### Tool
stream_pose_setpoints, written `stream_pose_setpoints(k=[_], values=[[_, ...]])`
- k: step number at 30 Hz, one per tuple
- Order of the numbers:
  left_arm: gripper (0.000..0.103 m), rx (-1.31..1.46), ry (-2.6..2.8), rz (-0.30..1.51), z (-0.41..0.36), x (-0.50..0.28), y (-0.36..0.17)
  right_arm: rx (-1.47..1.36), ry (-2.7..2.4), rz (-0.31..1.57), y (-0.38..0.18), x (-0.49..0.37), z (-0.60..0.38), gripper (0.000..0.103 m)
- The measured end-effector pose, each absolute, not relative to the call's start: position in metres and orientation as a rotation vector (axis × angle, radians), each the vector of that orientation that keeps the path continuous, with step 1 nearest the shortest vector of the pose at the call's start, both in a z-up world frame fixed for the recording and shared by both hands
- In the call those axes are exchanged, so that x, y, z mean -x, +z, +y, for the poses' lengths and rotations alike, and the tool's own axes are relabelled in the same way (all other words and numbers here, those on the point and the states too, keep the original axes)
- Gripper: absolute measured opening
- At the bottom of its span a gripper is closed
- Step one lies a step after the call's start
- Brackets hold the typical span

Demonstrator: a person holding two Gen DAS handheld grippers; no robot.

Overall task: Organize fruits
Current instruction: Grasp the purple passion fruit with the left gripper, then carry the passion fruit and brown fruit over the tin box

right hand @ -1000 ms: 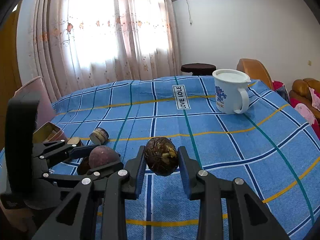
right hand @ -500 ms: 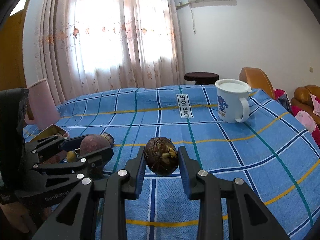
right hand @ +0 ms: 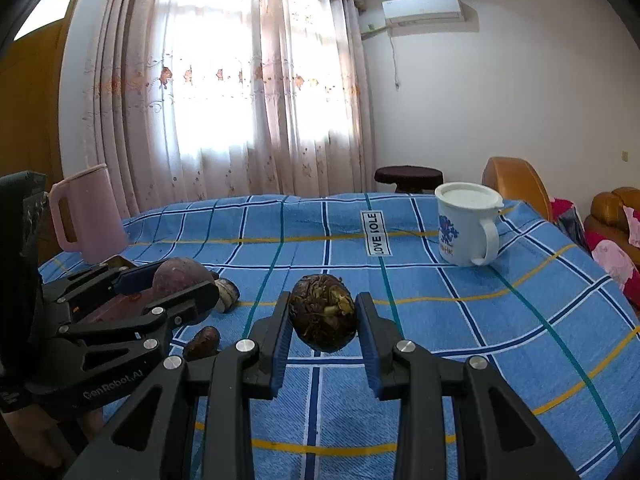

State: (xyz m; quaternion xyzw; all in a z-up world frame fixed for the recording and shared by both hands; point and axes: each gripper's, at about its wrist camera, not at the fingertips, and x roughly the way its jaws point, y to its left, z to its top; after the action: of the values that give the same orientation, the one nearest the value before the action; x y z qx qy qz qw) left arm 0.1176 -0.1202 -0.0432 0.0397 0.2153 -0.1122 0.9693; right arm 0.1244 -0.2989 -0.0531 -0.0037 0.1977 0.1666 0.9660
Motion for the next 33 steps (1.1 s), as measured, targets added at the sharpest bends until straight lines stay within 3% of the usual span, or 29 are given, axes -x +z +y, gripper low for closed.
stream_pose_setpoints(k=[21, 33], values=[[0.054, -0.062, -0.199, 0.335, -0.111, -0.096, -0.036, 0.048, 0.355, 0.317, -0.049, -0.110, -0.292, 0.033], [0.054, 0.017, -0.113, 0.351, -0.041, -0.080, -0.018, 0.089, 0.540, 0.317, -0.018, -0.110, -0.216, 0.033]])
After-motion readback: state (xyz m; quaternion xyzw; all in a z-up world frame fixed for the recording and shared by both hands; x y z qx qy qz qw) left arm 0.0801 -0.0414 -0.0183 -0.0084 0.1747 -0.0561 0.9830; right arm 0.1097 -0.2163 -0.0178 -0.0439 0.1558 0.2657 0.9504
